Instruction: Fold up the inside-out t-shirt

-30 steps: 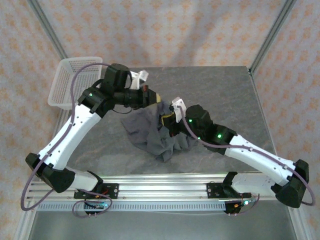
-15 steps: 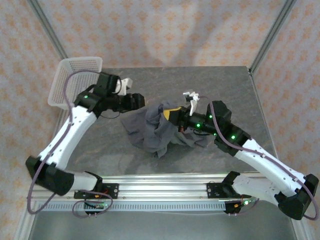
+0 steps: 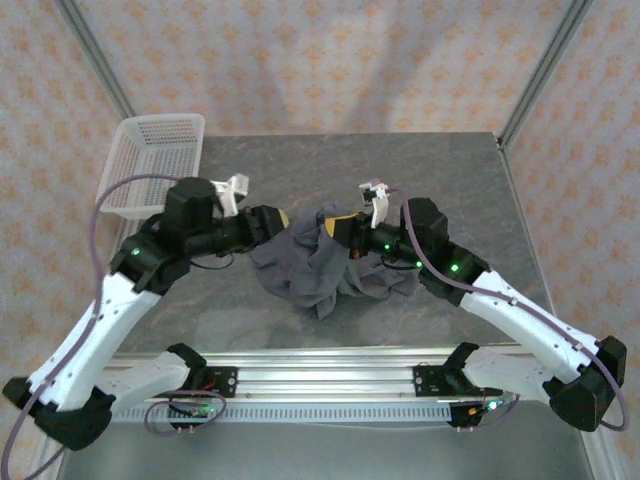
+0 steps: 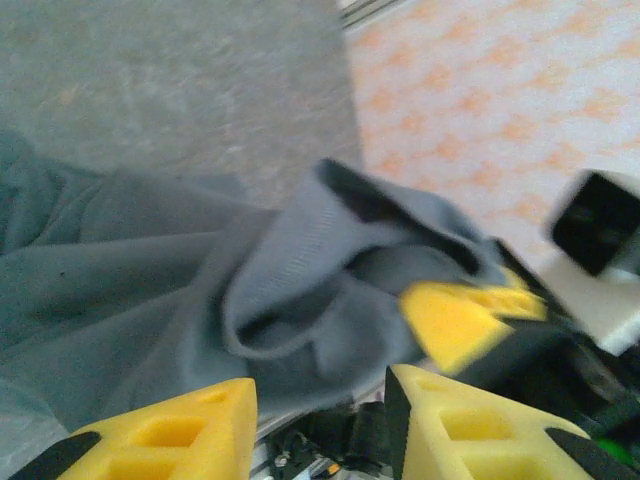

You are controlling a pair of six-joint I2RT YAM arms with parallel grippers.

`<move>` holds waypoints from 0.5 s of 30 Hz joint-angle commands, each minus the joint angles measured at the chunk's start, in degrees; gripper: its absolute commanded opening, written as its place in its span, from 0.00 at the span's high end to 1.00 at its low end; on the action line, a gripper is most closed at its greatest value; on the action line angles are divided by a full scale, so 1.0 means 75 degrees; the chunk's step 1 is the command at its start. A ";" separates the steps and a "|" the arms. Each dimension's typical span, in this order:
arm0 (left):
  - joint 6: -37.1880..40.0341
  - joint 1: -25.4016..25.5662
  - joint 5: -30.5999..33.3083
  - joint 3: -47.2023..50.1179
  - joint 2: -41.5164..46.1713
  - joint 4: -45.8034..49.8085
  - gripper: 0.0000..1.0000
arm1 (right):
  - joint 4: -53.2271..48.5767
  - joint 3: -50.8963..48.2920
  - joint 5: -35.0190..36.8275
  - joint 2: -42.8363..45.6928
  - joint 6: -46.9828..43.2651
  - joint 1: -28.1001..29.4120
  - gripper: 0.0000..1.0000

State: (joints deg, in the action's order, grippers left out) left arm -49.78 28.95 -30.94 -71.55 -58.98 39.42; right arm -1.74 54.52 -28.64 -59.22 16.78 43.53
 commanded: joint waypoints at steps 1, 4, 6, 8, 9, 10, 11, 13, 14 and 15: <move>-0.0557 0.0121 0.0178 0.0148 -0.0194 -0.0581 0.60 | 0.0165 0.0079 0.0078 0.0022 0.0034 -0.0057 1.00; -0.0729 0.0328 -0.0023 0.0291 -0.0498 -0.1059 0.63 | 0.0153 0.0030 0.0156 0.0078 0.0062 -0.0054 1.00; -0.0690 0.0409 0.0123 0.0243 -0.0638 -0.0826 0.64 | 0.0140 0.0014 0.0255 0.0137 0.0083 -0.0058 1.00; -0.0633 0.0425 0.0175 0.0244 -0.0684 -0.0723 0.64 | 0.0181 -0.0004 0.0297 0.0162 0.0093 -0.0057 1.00; -0.0636 0.0425 0.0187 0.0254 -0.0677 -0.0757 0.64 | 0.0175 -0.0016 0.0292 0.0174 0.0117 -0.0051 1.00; -0.0648 0.0429 0.0161 0.0286 -0.0669 -0.0842 0.64 | 0.0191 -0.0027 0.0282 0.0165 0.0117 -0.0051 1.00; -0.0702 0.0427 0.0102 0.0323 -0.0676 -0.0985 0.65 | 0.0178 -0.0028 0.0257 0.0152 0.0123 -0.0051 1.00; -0.0746 0.0436 0.0039 0.0343 -0.0726 -0.1098 0.69 | 0.0168 -0.0017 0.0235 0.0150 0.0151 -0.0056 1.00; -0.0728 0.0438 0.0015 0.0350 -0.0769 -0.1085 0.71 | 0.0178 -0.0025 0.0249 0.0153 0.0165 -0.0062 1.00; -0.0722 0.0440 -0.0008 0.0368 -0.0798 -0.1094 0.72 | 0.0192 -0.0027 0.0263 0.0156 0.0160 -0.0051 1.00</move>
State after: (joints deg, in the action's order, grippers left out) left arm -54.61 31.90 -30.85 -69.54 -64.42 33.80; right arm -1.74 54.52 -27.38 -59.24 17.39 43.44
